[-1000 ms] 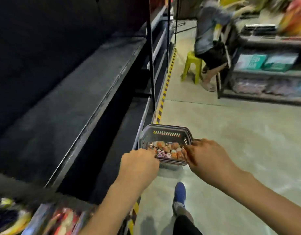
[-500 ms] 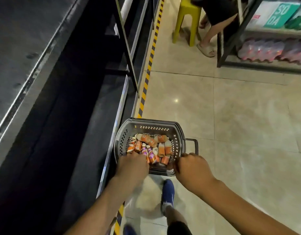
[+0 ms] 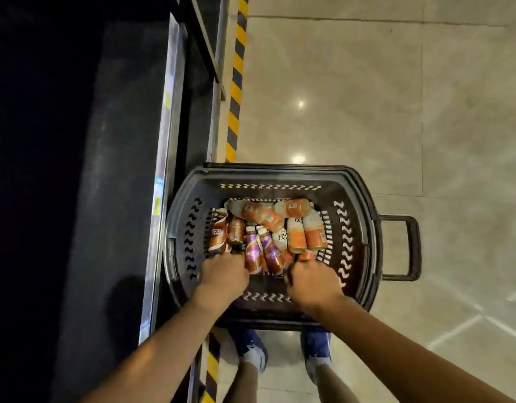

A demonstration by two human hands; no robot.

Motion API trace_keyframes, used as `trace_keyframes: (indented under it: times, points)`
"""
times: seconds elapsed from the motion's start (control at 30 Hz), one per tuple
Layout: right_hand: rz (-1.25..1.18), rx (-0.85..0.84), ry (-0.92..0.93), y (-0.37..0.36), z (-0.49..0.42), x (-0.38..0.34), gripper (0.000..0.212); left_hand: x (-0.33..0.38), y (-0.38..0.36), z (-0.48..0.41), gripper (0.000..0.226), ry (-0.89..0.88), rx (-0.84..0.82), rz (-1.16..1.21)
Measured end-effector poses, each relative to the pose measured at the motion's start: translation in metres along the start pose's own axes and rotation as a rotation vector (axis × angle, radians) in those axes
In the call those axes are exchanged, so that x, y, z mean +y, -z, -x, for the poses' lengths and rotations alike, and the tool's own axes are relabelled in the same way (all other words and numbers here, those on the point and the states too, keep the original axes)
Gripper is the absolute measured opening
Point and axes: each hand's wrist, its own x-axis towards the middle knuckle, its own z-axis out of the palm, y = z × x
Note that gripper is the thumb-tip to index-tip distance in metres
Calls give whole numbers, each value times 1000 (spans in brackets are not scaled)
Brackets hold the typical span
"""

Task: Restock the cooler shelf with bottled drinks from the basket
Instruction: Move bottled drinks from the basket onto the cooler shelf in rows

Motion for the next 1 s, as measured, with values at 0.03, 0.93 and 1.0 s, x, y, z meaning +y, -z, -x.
trace_keyframes:
  times: [0.03,0.93,1.0]
  points:
    - [-45,-27,-21,-15,-27,-1,31,-7,-16,-24,29,8,11,11]
    - [-795,-50,-337,-156,-195,24,57,-43,-126,-195,87,455,-4,782]
    - [-874,5,-318,-124,-153,23,52,-32,-96,-152,85,414,-21,973]
